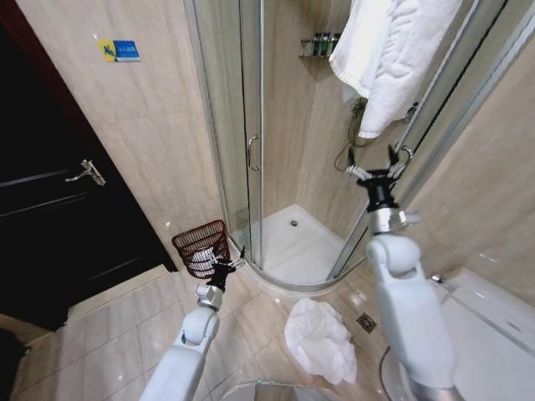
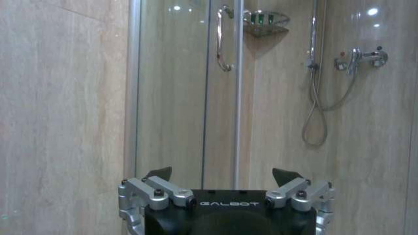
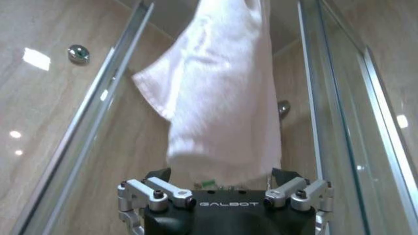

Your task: Discard the used towel into the hamper.

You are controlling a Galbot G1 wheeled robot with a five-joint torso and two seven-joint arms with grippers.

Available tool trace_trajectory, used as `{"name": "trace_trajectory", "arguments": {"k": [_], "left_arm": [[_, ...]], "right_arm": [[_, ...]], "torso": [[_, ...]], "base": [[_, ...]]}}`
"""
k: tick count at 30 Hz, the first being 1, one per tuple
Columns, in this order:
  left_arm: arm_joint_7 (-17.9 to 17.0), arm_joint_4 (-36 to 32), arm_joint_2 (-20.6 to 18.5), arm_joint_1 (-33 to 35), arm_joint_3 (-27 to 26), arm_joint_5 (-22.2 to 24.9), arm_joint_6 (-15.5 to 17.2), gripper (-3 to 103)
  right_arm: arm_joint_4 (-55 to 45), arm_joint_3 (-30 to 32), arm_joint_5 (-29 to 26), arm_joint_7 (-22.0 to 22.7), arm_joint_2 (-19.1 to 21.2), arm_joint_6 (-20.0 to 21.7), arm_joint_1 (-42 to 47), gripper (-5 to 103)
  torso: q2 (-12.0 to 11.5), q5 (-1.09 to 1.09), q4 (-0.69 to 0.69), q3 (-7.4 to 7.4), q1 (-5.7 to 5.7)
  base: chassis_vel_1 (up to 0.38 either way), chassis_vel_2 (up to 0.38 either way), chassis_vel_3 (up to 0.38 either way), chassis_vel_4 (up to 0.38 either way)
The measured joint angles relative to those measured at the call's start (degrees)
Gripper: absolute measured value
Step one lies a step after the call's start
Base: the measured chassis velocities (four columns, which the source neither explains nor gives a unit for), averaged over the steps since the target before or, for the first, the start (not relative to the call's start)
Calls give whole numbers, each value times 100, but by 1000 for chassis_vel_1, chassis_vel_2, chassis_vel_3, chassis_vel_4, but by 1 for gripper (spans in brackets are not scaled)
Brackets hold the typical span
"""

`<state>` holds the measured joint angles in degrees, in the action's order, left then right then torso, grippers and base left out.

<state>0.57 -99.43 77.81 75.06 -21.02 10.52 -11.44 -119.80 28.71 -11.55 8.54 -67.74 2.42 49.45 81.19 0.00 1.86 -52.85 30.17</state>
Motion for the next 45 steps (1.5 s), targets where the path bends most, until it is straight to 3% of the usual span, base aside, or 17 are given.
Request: {"name": "trace_trajectory", "arguments": {"k": [6,13,18,22,24,27,33,37,42,45], "left_arm": [[20,-1,-18,43,-33,-22,-25,100],[38,-11,-8,101,-28,-98,-85,100],[79,-15,-65,66,-31,-104,-85,100],[114,55,-97,36,-32,-103,-82,100],[119,68,-100,34,-31,-103,-84,100],[145,76,-111,41,-55,-103,-85,100],[147,44,-119,50,-101,-97,-85,100],[147,35,-109,81,-142,-92,-96,100],[149,55,-82,134,-150,-92,-150,100],[183,121,-56,141,-144,-109,-191,100]], "right_arm": [[-984,-103,43,82,310,371,384,100],[-959,131,-267,14,980,494,23,100],[-288,275,-991,-188,1881,280,-874,100],[156,-37,-1423,-285,2147,108,-1818,100],[233,-176,-1524,-277,2166,86,-2078,100],[551,-1087,-1891,-162,2175,101,-3461,100],[1189,-1995,-1979,-32,1943,121,-4746,100],[2019,-2507,-1806,103,1570,167,-5904,100],[2452,-2683,-1645,325,1250,300,-6542,100],[2908,-2790,-1166,541,906,341,-7103,100]], "torso": [[-14,0,0,8,-7],[-24,1,1,12,-11],[-32,2,0,16,-14],[-36,0,0,18,-15],[-37,2,0,18,-16],[-40,-3,3,21,-17],[-43,2,2,23,-20],[-46,-2,1,23,-19],[-47,-1,0,24,-20],[-48,-2,1,25,-21]], "base": [[0,0,0,0],[0,0,0,0],[0,0,0,0],[0,0,0,0],[0,0,0,0],[0,0,0,0],[0,0,0,0],[0,0,0,0],[0,0,0,0],[0,0,0,0]]}}
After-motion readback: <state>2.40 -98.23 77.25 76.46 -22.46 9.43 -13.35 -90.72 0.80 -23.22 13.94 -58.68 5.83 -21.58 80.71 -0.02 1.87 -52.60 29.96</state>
